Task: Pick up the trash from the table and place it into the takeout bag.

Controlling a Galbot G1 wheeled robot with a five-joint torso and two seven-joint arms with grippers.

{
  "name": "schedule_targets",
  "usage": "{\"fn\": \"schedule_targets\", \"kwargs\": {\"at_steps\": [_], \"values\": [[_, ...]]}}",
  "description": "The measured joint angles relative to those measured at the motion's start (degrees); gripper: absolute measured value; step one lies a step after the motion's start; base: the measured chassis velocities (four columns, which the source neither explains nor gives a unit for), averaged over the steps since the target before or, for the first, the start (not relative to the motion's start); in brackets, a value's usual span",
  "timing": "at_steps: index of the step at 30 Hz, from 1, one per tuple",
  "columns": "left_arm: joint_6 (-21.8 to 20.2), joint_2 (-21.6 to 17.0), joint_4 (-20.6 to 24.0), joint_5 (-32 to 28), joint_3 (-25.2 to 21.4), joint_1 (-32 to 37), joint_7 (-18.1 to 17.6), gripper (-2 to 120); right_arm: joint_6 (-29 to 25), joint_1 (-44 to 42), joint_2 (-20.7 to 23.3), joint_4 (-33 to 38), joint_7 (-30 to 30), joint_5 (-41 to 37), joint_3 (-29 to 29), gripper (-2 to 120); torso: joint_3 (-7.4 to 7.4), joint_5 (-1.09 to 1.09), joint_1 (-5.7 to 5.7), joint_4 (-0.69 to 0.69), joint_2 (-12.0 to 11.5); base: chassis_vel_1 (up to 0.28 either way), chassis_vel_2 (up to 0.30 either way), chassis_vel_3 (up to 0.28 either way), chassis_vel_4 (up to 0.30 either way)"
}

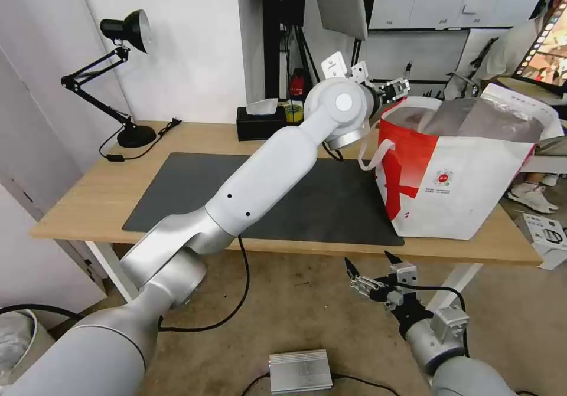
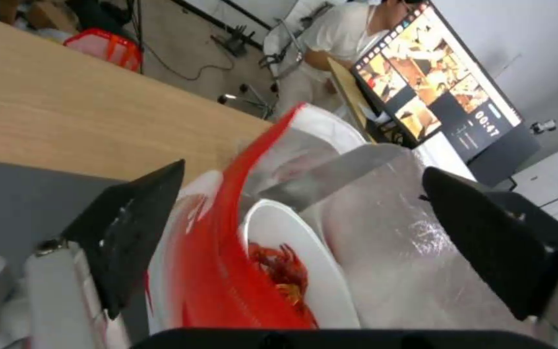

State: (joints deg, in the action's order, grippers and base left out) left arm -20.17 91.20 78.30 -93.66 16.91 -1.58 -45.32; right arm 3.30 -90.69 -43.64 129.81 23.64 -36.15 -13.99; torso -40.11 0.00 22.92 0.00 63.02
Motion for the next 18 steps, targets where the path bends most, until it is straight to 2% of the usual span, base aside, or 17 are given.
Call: {"fn": "schedule_targets", "kwargs": {"at_steps": [5,10,13,16,17,18], "values": [[-0.2,-0.9,1.0,0.4,0.2,0.6,0.0,100,0.0,0.0,0.0,0.0,0.0,0.0,0.0,100,0.00,0.00,0.00,0.00,0.0,0.000,0.000,0.000,0.000],[-0.2,-3.4,3.3,1.1,1.0,1.7,0.4,100,0.0,0.0,0.0,0.0,0.0,0.0,0.0,100,0.00,0.00,0.00,0.00,0.0,0.000,0.000,0.000,0.000],[-0.2,-5.6,5.3,1.7,1.3,3.0,1.1,100,0.0,0.0,0.0,0.0,0.0,0.0,0.0,100,0.00,0.00,0.00,0.00,0.0,0.000,0.000,0.000,0.000],[-0.3,-10.6,9.7,4.7,1.4,6.7,3.0,100,0.0,0.0,0.0,0.0,0.0,0.0,0.0,100,0.00,-0.01,0.00,-0.01,0.0,0.000,0.000,0.000,0.000],[-0.3,-10.6,9.7,4.7,1.4,6.7,3.0,100,0.0,0.0,0.0,0.0,0.0,0.0,0.0,100,0.00,-0.01,0.00,-0.01,0.0,0.000,0.000,0.000,0.000],[-0.5,-12.4,10.9,6.6,1.6,7.7,4.0,100,0.0,0.0,0.0,0.0,0.0,0.0,0.0,100,0.00,-0.01,0.00,0.00,0.0,0.000,0.000,0.000,0.000]]}}
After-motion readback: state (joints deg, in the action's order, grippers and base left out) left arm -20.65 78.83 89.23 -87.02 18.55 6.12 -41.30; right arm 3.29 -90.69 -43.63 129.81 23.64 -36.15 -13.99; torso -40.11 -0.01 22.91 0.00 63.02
